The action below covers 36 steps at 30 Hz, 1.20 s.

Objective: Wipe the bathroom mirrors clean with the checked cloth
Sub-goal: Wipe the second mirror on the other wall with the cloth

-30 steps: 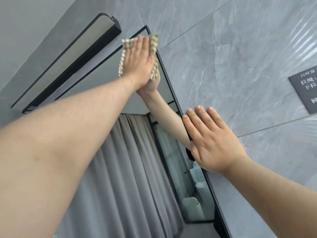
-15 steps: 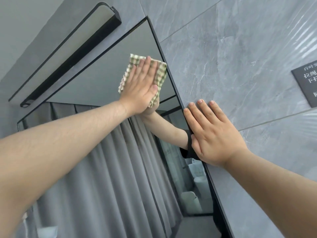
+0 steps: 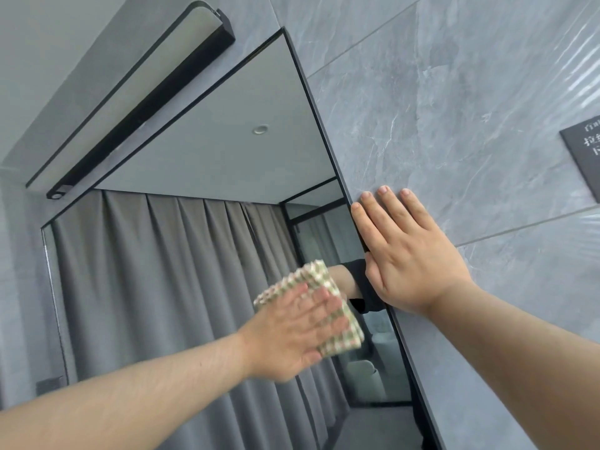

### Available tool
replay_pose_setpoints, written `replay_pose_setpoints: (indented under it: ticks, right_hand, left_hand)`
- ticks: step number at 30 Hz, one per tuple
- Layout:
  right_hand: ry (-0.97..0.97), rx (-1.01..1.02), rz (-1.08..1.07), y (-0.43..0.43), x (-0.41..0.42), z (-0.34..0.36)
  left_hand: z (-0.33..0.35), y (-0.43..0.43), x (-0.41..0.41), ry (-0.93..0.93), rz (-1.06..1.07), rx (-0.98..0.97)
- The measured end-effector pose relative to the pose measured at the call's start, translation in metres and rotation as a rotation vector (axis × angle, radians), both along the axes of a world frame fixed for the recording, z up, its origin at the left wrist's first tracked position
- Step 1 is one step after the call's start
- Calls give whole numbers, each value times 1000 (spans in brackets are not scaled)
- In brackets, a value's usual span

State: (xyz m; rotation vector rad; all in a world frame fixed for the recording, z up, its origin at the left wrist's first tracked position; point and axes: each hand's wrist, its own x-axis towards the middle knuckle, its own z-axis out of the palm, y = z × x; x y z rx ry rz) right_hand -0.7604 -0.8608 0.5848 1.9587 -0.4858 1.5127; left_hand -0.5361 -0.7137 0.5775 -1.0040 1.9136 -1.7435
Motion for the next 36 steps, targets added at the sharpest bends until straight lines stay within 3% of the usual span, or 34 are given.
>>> replay_pose_setpoints:
  ticks: [5,8,13,18,24,36]
  right_hand:
    - [-1,-6,3,-1,1,0]
    - [-1,-9,0,-1,1,0]
    - [-11,-23,-1,-2,2,0]
    - [-12,-28,-16,-2,2,0]
    - [-14,-40,-14,-3,1,0]
    - [-19,-31,6,-3,2,-1]
  left_hand:
    - [18,2,21,-134,5,183]
    - [48,-5,12,-96,-14,104]
    - [120,-20,-14,204,44,-140]
    - [199,-31,-49,632,121,-433]
    - [294,-39,-70,988,136,-611]
    - [257,-30,-49,1007,103,-599]
